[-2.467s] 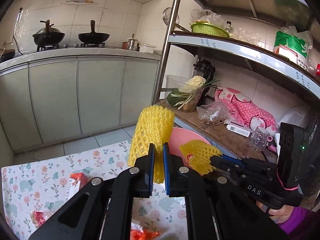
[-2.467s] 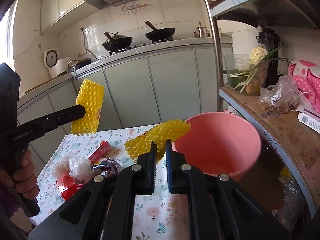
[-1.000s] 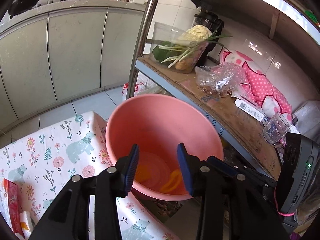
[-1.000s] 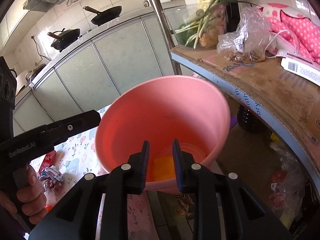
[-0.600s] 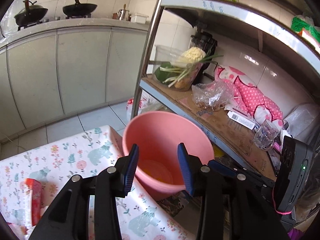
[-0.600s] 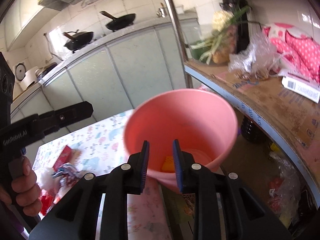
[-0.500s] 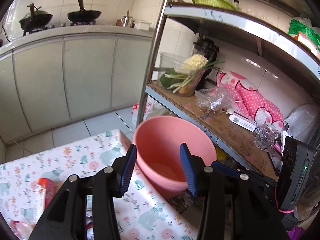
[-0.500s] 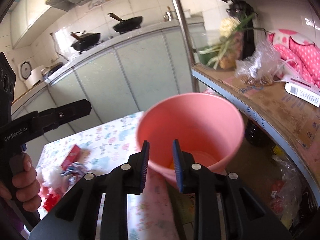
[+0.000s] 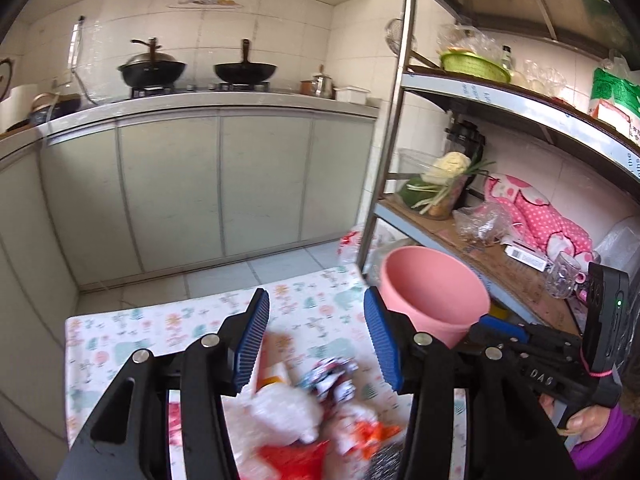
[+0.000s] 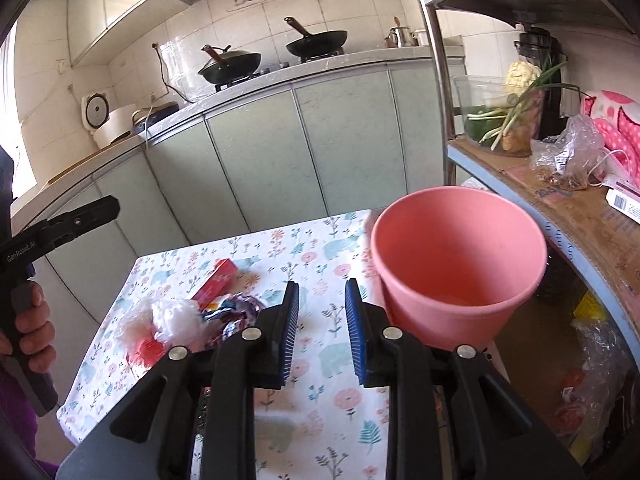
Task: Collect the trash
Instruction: 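Move both tools back over the trash pile on the table, then grasp a clear plastic bag with the left tool while the right tool grasps another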
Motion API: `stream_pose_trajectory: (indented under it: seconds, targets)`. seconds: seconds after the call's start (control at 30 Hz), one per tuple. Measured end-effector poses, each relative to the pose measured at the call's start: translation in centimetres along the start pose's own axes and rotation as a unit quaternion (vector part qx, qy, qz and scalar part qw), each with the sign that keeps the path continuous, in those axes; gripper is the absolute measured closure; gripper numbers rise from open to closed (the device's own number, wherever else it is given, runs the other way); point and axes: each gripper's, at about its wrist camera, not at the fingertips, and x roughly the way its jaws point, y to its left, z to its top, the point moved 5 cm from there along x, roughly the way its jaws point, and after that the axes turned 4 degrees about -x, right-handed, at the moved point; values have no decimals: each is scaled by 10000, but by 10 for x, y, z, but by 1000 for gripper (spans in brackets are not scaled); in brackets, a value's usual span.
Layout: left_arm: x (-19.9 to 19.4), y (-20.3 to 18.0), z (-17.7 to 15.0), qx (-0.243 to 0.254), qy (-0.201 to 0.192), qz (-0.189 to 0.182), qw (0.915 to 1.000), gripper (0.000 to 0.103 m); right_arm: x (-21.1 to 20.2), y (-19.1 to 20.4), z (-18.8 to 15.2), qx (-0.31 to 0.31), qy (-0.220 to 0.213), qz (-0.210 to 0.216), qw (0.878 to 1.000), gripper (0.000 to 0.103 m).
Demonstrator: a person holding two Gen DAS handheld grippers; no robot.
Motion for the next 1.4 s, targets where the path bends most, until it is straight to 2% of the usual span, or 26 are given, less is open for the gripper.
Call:
stream_pose_trajectory:
  seconds: [0.2,0.37,0.57,0.93,1.23,1.4]
  targets:
    - [-31,51,-28,-265,89,450,9986,54,3,21,-11,-106,169,199,9996,79]
    - [-35,76,-64,-587,413,531,9960,54,8,31,-20,-172,328,313,9988,79]
    - [-11,71,-93,-780,843,466,9923,54,12,45,-27,-294,469,473,9973,79]
    - [12,66,-110,-727,1100,454,9902,57,21,81,-30,-672,655,882,9917,79]
    - [1,64,-111,-535,813,299,9948,68,43,120,-32,-791,1019,1466,9807,79]
    - [-7,71,-111,-655,706,240,9951,70,59,135,-34,-996,1191,1522,9761,79]
